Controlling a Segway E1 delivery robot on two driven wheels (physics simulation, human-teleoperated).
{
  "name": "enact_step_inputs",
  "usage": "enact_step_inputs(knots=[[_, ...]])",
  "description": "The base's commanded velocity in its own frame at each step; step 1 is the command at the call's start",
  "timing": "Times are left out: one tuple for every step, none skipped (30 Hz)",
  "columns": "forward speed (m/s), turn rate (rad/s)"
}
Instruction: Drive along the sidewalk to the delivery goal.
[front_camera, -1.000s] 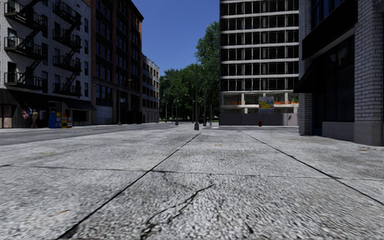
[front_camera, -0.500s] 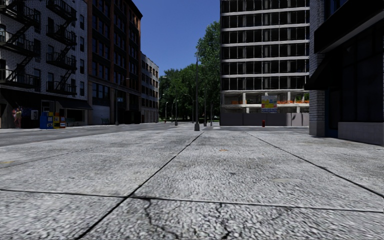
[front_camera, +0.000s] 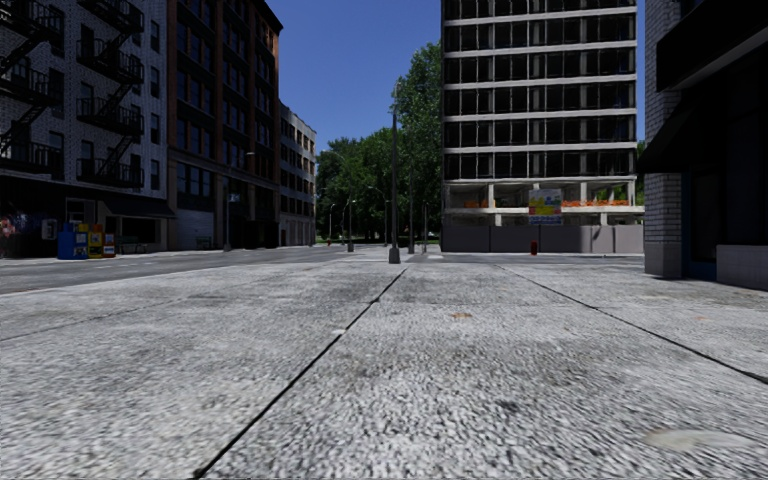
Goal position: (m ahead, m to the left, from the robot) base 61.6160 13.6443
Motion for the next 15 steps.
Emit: enact_step_inputs(knots=[[2.0,0.0],[2.0,0.0],[2.0,0.0],[2.0,0.0],[2.0,0.0],[2.0,0.0],[2.0,0.0],[2.0,0.0],[2.0,0.0],[2.0,0.0],[2.0,0.0],[2.0,0.0],[2.0,0.0],[2.0,0.11],[2.0,0.23]])
